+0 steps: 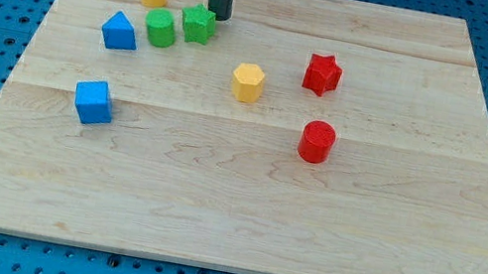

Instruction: Move the blue triangle parallel to the blue cube

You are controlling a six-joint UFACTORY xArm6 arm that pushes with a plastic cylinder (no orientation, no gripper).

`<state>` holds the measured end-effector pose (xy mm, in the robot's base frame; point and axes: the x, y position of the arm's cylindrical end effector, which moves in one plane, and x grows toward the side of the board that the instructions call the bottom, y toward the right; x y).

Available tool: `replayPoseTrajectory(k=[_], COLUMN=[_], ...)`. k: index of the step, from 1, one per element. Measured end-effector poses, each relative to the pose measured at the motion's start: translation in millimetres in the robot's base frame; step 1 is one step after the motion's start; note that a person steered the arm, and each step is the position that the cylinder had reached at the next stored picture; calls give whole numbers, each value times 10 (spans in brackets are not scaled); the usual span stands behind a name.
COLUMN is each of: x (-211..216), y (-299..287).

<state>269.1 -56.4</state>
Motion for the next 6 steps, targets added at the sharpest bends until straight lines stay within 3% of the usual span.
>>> replayPoseTrajectory(k=[1,2,5,6], x=[-271,-141,901,842], y=[-157,-859,-1239,-1396])
